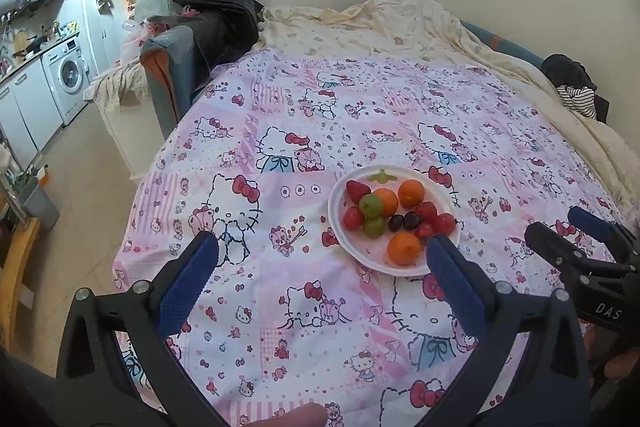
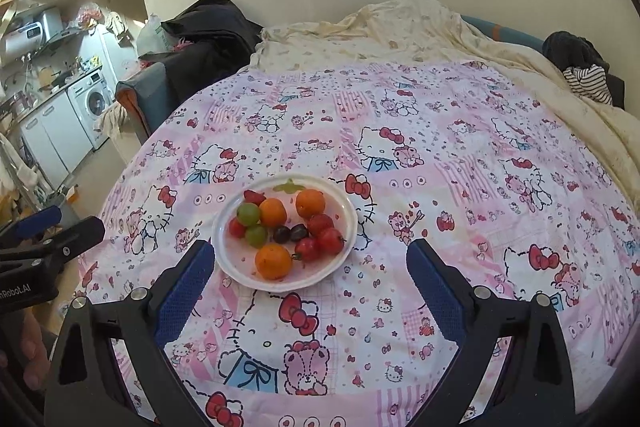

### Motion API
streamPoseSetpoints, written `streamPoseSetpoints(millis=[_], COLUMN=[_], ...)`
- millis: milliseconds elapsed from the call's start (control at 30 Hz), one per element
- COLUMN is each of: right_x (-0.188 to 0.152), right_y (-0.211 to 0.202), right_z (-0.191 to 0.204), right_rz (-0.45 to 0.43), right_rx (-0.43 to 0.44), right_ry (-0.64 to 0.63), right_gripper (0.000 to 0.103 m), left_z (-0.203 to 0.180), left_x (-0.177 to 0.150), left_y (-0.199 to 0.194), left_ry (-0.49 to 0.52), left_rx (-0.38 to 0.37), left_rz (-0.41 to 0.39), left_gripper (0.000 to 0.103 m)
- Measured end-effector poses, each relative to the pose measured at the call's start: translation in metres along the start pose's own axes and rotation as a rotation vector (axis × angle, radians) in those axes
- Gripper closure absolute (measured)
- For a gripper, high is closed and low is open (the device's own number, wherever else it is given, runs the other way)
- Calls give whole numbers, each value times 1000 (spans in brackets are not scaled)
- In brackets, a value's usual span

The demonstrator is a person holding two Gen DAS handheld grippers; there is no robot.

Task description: Organize fruits

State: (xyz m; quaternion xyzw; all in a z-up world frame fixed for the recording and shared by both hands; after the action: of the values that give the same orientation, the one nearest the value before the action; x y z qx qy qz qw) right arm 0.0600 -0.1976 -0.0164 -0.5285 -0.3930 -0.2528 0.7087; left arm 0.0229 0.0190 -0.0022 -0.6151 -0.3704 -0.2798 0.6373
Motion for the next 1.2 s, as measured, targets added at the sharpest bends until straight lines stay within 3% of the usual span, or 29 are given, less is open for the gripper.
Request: streamPoseSetpoints(millis=[1200], right_x=[5], right_y=[-4], right_z=[-5], right_rz=[-10], right_rx=[-5], right_ry=[37], right_gripper=[4], left_z=[0], left_x=[0], left_y=[-1], left_ry=[0], left_rx=[-6], left_rz=[7], left_gripper=[1])
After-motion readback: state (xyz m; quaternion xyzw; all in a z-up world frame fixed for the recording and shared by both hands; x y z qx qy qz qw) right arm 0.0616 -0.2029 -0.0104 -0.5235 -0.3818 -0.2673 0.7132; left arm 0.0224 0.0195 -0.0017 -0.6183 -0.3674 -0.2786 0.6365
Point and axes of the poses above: each gripper's, at about its wrist camera, not at the fingertips, and y roughly the way its jaws point, z to its left, x to its top, the point moved 2 cm from there along y, roughly the way its jaws point, and after that the axes turned 6 degrees about -z, right-handed, at the moved point
